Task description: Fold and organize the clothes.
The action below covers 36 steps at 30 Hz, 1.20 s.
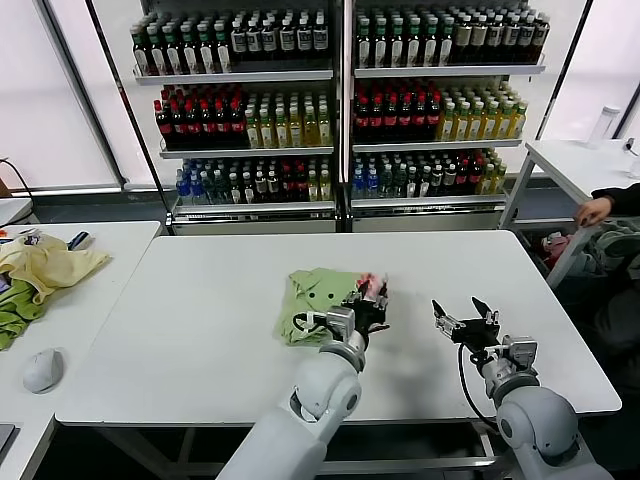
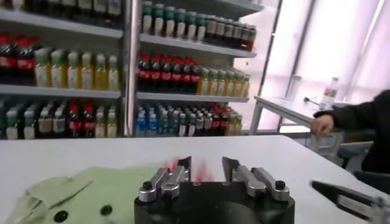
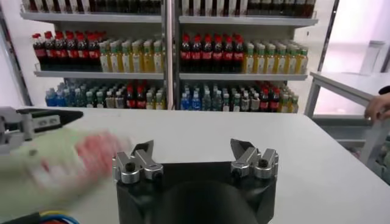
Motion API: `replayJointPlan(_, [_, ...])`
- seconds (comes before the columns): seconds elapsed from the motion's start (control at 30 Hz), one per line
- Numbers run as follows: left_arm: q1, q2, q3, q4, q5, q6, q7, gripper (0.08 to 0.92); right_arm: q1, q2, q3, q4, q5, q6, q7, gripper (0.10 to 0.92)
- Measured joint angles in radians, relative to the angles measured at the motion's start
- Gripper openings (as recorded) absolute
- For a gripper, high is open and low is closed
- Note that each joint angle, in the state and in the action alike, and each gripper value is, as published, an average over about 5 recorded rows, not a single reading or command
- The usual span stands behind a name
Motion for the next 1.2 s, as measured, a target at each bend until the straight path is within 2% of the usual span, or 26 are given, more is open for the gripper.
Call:
replayJointPlan(0.23, [0.059, 0.043, 0.025, -0.097, 0.026, -0.019, 0.005, 0.672, 0.018, 0.018, -0.026, -0.018, -0.003, -0.003, 0.008, 0.823])
replayJointPlan(0.43, [0.120, 0.098, -0.039, -0.163, 0.032, -0.054, 0.006, 0.809, 0.044, 0.049, -0.078, -0.051, -0.011, -0.007, 0.028, 0.823])
replayJointPlan(0.7, [0.219, 0.187, -0.186, -0.219, 0.027, -0.097, 0.006, 0.823, 0.123, 0.117, -0.183, -0.135, -0.008, -0.017, 0.072, 0.823])
replayJointPlan(0.97, [0.307, 0.229, -0.299, -0.263, 0.027, -0.127, 0.006, 0.823, 0.231, 0.196, -0.245, -0.265, 0.034, -0.012, 0.132, 0.817])
replayJointPlan(1.07, [0.332, 0.240, -0.326, -0.276, 0.026, -0.134, 0.006, 0.823, 0.266, 0.222, -0.256, -0.311, 0.066, -0.007, 0.155, 0.772])
replayJointPlan(1.2, [0.359, 0.251, -0.351, -0.290, 0.024, -0.139, 0.007, 0.823, 0.302, 0.248, -0.270, -0.356, 0.110, 0.000, 0.172, 0.664])
